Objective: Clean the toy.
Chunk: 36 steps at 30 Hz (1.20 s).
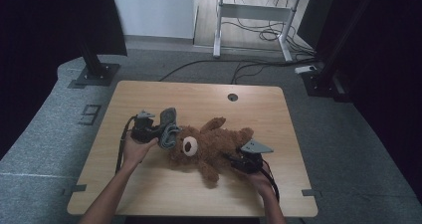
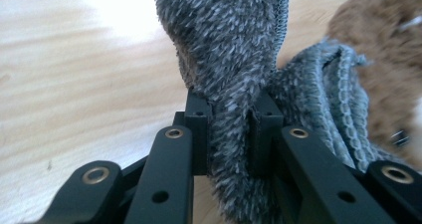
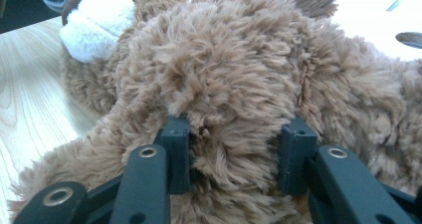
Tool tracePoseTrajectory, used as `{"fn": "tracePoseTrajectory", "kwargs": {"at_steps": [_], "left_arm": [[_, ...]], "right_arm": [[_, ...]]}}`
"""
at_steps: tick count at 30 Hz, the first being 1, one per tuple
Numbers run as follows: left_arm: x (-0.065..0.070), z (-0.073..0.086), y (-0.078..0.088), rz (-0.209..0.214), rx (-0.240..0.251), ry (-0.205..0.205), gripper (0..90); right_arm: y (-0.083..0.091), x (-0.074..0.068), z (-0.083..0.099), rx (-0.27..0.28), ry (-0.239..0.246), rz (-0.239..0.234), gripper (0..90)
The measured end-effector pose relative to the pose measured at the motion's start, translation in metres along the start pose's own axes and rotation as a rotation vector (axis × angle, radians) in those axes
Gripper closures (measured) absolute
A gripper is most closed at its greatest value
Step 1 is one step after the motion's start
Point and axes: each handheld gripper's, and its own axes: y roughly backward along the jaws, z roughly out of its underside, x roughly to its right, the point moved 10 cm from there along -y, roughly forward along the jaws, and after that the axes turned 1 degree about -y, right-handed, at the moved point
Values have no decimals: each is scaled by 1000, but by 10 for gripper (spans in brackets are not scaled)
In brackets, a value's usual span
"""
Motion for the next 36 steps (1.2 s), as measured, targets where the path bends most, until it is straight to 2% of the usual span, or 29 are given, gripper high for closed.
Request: {"fn": "tracePoseTrajectory", "kwargs": {"at_steps": [5, 7, 10, 15, 19, 21, 24, 27, 31, 34, 35, 36], "left_arm": [[-7, 18, -7, -25, -59, -9, 753], [-8, 19, -7, -25, -61, -10, 753], [-3, 11, 1, -17, -18, -10, 755], [17, -14, 16, 26, 55, -44, 756], [45, -32, 19, 100, 93, -68, 758], [62, -38, 16, 140, 92, -97, 756], [86, -47, 7, 167, 82, -132, 755], [112, -58, -8, 195, 65, -159, 754], [141, -68, -31, 232, 29, -170, 752], [166, -71, -46, 268, -4, -186, 752], [177, -71, -53, 270, -17, -201, 751], [183, -70, -57, 266, -26, -213, 749]], "right_arm": [[0, 1, 0, 1, -5, -2, 578], [0, 1, 0, 1, -5, -3, 578], [0, 1, 0, 2, -6, -5, 578], [0, 2, 0, 4, -11, -8, 578], [0, 2, 0, 4, -11, -9, 578], [0, 2, 0, 4, -11, -9, 577], [0, 2, 0, 4, -12, -11, 577], [0, 2, 0, 5, -11, -10, 578], [0, 2, 0, 6, -12, -10, 577], [0, 2, 0, 9, -10, -9, 578], [0, 2, 0, 10, -10, -9, 578], [0, 2, 0, 12, -9, -7, 578]]}}
